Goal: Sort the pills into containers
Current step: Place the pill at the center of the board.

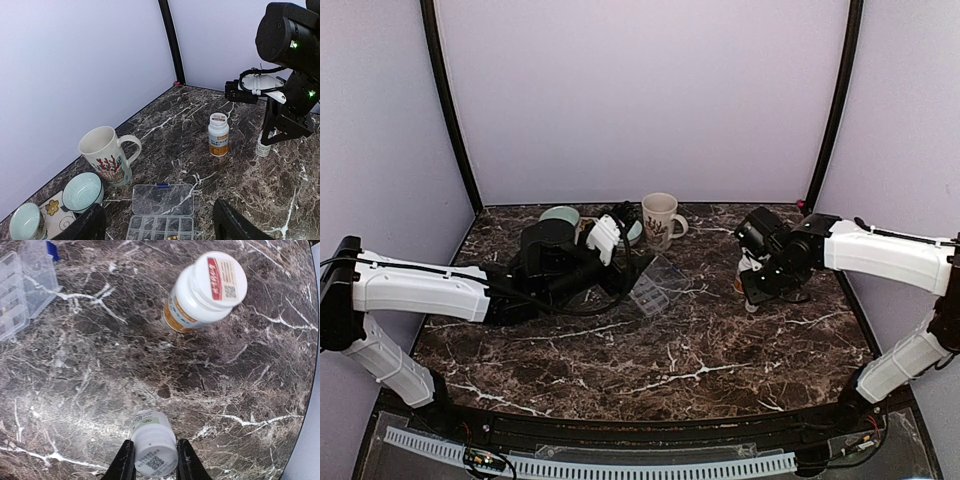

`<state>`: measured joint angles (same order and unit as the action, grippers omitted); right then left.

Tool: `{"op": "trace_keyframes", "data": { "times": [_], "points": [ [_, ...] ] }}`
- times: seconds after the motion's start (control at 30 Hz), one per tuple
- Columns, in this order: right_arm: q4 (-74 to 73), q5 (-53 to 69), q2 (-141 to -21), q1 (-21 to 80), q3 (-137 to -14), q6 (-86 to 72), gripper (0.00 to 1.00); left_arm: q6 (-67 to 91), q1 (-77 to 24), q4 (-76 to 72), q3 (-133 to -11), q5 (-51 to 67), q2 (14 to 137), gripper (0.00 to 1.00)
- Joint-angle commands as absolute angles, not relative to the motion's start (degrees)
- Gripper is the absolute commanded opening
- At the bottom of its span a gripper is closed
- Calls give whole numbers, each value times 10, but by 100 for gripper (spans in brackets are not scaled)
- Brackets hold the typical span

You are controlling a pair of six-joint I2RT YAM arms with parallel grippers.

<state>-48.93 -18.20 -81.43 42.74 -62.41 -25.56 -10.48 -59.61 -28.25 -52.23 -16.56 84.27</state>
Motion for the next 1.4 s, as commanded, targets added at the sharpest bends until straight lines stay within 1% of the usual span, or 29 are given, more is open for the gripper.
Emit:
{"op": "trace_keyframes", "data": {
  "times": [0.0,0.2,0.27,0.37,0.7,0.93,1.0,1.37],
  "points": [
    [-450,-190,-816,397,-596,-251,0,-83,-589,-264,-520,-149,822,78],
    [-411,-186,-833,363,-571,-237,0,-70,-580,-254,-526,-139,828,87],
    [-401,-187,-844,355,-570,-233,4,-67,-578,-249,-529,-136,830,89],
    [-389,-191,-861,345,-565,-224,6,-65,-576,-246,-530,-134,833,90],
    [-353,-177,-907,316,-568,-207,9,-63,-572,-244,-530,-131,836,91],
    [-346,-159,-908,313,-568,-206,15,-61,-569,-243,-533,-128,840,92],
    [-344,-158,-924,313,-567,-206,16,-60,-568,-243,-534,-127,841,92],
    [-345,-164,-923,296,-557,-205,15,-57,-567,-242,-531,-127,839,92]
  ]
}}
